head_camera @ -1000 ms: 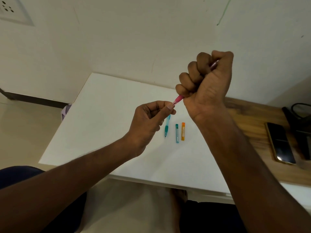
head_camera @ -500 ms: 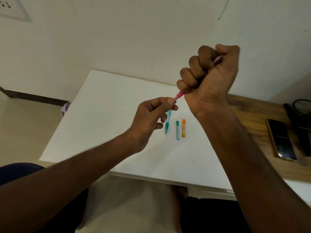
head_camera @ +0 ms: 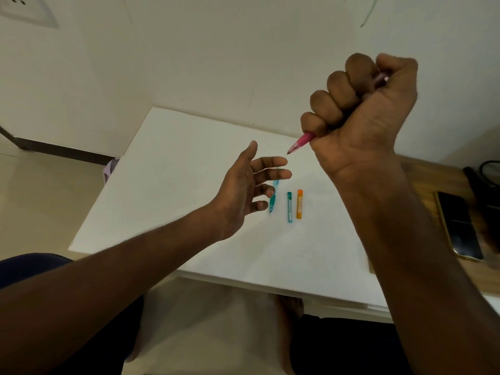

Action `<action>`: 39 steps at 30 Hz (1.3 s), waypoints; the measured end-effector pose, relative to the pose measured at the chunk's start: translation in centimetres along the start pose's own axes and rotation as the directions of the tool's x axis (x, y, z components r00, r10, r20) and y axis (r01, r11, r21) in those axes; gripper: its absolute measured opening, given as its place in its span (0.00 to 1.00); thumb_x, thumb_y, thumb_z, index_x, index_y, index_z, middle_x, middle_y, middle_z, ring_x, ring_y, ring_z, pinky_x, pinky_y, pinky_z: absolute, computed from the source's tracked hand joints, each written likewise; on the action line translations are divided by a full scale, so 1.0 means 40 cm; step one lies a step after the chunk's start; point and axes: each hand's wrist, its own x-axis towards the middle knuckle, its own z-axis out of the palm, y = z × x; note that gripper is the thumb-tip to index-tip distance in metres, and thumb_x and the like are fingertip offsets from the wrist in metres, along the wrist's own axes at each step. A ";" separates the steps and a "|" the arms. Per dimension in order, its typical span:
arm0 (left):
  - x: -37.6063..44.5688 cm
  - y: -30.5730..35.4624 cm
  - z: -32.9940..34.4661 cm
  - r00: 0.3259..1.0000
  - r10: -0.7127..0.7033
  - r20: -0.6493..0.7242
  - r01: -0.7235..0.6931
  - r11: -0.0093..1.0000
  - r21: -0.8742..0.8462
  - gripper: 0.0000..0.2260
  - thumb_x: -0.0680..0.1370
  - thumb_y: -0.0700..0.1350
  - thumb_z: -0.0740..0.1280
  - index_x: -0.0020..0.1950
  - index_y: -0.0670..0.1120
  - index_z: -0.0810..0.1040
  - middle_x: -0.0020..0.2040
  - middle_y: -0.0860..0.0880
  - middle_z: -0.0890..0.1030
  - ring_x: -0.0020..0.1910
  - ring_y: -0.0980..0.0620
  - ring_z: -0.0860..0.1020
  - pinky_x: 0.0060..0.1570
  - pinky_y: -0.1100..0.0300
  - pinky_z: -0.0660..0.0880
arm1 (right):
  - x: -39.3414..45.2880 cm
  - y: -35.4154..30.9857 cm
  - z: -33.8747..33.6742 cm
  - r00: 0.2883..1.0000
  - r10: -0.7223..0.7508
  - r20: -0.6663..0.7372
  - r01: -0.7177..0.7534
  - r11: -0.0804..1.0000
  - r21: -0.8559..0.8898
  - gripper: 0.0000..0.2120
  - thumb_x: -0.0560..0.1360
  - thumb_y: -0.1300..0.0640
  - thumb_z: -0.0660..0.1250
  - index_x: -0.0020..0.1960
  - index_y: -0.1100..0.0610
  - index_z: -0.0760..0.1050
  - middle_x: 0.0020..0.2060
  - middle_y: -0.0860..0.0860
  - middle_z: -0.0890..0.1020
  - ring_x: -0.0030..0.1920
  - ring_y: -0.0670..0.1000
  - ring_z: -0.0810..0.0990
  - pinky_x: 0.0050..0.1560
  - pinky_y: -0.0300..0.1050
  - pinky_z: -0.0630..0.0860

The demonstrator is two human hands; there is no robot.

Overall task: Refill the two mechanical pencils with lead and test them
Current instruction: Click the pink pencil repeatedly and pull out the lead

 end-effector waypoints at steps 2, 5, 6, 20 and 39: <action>0.004 -0.001 -0.001 1.000 -0.007 -0.004 0.007 1.000 -0.001 0.28 0.82 0.71 0.54 0.49 0.56 0.89 0.53 0.51 0.88 0.35 0.56 0.77 0.36 0.61 0.72 | 0.002 -0.006 -0.002 1.000 -0.003 0.023 0.003 1.000 0.000 0.24 0.85 0.48 0.46 0.30 0.52 0.56 0.23 0.46 0.56 0.23 0.46 0.53 0.28 0.35 0.57; 0.007 -0.002 -0.002 1.000 -0.011 -0.007 0.011 1.000 -0.005 0.28 0.82 0.70 0.55 0.49 0.56 0.89 0.52 0.51 0.88 0.35 0.56 0.77 0.35 0.62 0.73 | 0.000 -0.003 0.002 1.000 -0.009 -0.016 0.008 0.998 -0.060 0.24 0.85 0.51 0.46 0.31 0.53 0.56 0.22 0.47 0.57 0.22 0.46 0.53 0.27 0.35 0.57; 0.006 -0.003 -0.003 1.000 -0.014 -0.008 0.014 1.000 -0.009 0.28 0.82 0.70 0.55 0.49 0.55 0.89 0.51 0.51 0.88 0.35 0.56 0.77 0.34 0.62 0.72 | -0.001 0.001 0.002 1.000 0.007 -0.027 -0.009 0.998 -0.061 0.24 0.85 0.51 0.46 0.30 0.53 0.56 0.22 0.47 0.57 0.23 0.47 0.53 0.27 0.35 0.57; 0.004 0.005 -0.002 1.000 -0.028 -0.007 0.028 1.000 -0.006 0.29 0.82 0.70 0.54 0.46 0.55 0.89 0.48 0.51 0.87 0.35 0.56 0.76 0.34 0.61 0.72 | 0.001 0.003 0.004 1.000 -0.025 -0.010 0.024 0.994 -0.106 0.26 0.86 0.51 0.47 0.29 0.53 0.59 0.22 0.47 0.59 0.23 0.47 0.54 0.28 0.36 0.58; -0.006 0.020 0.012 1.000 -0.018 -0.002 0.018 1.000 -0.016 0.28 0.83 0.68 0.55 0.44 0.53 0.88 0.46 0.49 0.85 0.34 0.55 0.75 0.35 0.59 0.70 | -0.003 0.013 0.007 0.999 0.035 -0.030 -0.039 0.989 -0.145 0.23 0.84 0.49 0.49 0.31 0.51 0.53 0.24 0.47 0.54 0.24 0.47 0.50 0.26 0.36 0.53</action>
